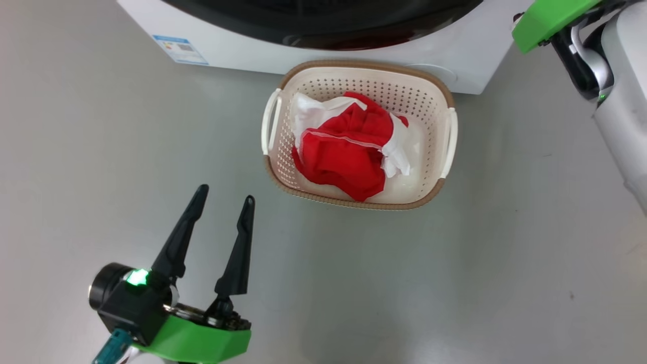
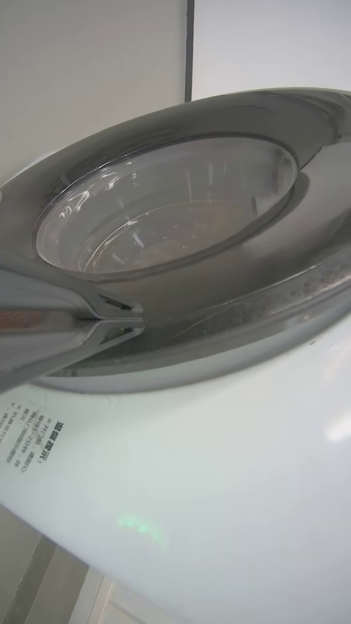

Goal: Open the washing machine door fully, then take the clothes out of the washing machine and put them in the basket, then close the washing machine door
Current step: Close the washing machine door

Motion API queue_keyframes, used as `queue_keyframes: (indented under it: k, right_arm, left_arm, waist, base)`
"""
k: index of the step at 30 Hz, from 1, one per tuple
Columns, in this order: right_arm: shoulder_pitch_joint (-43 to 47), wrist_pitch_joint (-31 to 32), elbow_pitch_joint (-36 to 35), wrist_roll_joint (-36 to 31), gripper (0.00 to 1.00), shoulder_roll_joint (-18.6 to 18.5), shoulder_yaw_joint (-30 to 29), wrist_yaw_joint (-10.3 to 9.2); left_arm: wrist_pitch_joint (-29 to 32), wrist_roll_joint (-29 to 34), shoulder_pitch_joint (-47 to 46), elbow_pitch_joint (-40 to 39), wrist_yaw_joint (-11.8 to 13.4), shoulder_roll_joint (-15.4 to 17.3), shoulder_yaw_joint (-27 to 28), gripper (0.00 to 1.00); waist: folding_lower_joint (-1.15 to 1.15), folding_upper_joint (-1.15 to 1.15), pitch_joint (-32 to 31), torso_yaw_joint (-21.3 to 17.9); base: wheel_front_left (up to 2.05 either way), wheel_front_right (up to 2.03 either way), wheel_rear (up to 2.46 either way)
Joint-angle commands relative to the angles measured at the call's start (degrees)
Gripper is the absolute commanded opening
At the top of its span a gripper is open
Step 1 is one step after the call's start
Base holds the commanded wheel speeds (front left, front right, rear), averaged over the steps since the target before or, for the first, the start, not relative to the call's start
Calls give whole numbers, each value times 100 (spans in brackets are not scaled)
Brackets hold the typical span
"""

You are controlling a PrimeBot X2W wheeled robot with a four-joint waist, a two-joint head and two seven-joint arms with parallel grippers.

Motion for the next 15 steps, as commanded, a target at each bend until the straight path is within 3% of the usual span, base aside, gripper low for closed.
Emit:
queue_keyframes:
  k: [1, 2, 3, 15]
  right_arm:
    - [265, -29, -291, 124, 41, 80, -43, -41]
    - [345, -29, -391, 137, 79, 69, -44, -41]
    - [438, -29, -491, 144, 100, 61, -42, -41]
    - [1716, -29, -1551, -381, 100, 155, -488, -41]
  left_arm:
    - [-28, -81, -119, -133, 37, 65, 237, 100]
    - [-28, -89, -125, -134, 49, 65, 252, 100]
    - [-28, -88, -134, -134, 58, 65, 268, 100]
    - [-28, 15, -173, -113, 53, 65, 474, 100]
  waist:
    - [0, 0, -63, -142]
    - [0, 0, -81, -189]
    - [0, 0, -103, -240]
    - [0, 0, -480, -954]
  base:
    - [0, 0, 0]
    - [0, 0, 0]
    - [0, 0, 0]
    - [0, 0, 0]
